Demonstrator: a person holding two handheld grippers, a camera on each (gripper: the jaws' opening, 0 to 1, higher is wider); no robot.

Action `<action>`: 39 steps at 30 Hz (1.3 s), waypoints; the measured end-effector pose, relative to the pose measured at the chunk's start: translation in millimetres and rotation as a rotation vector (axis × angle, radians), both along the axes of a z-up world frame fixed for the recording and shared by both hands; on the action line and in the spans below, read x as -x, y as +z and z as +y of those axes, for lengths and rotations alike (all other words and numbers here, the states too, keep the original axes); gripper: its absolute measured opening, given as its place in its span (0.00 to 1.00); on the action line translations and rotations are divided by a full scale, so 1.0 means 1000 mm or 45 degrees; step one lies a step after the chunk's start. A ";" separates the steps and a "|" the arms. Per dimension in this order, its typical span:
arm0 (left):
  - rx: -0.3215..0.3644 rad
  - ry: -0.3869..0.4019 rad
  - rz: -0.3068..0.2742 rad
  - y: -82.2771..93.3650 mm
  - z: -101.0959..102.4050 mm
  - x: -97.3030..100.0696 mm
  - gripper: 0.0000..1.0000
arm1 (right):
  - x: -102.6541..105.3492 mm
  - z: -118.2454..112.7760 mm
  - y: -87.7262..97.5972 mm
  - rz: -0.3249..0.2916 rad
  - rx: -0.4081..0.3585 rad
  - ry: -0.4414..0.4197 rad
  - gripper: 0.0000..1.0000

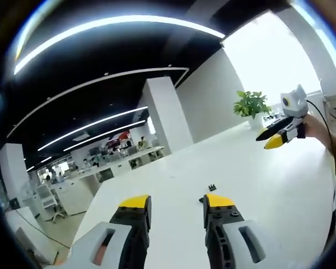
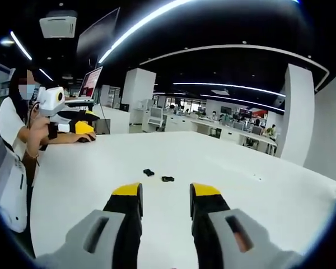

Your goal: Snap the two parts of the plastic buckle together until the buckle closes and remains connected.

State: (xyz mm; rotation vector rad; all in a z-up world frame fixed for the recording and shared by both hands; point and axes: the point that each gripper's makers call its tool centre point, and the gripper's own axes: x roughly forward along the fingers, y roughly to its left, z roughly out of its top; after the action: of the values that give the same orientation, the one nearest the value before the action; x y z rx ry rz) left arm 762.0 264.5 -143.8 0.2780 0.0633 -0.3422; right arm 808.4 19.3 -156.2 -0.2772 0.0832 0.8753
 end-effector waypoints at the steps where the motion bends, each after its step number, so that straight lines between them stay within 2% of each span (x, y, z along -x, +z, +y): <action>1: -0.004 -0.001 0.001 0.000 0.000 -0.001 0.37 | 0.000 0.001 0.000 0.000 0.003 0.003 0.34; 9: -0.032 -0.001 -0.002 0.006 0.000 -0.005 0.37 | -0.005 0.006 -0.004 0.007 0.033 0.026 0.34; 15: -0.054 -0.011 -0.001 0.009 -0.003 -0.008 0.37 | -0.005 0.010 -0.012 0.044 0.064 0.050 0.34; 24: -0.064 -0.037 0.008 0.010 -0.007 -0.012 0.37 | -0.008 0.014 -0.019 0.067 0.065 0.071 0.34; 33: -0.071 -0.029 0.016 0.013 0.003 -0.014 0.37 | -0.013 0.017 -0.019 0.032 0.094 0.099 0.34; 39: -0.073 -0.006 0.008 0.015 0.011 -0.014 0.37 | -0.014 0.018 -0.022 0.046 0.096 0.108 0.34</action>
State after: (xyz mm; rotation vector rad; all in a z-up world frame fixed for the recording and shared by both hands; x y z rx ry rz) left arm 776.1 275.6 -128.5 0.3337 0.0790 -0.3461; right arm 822.8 37.2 -178.6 -0.3376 0.1390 0.9626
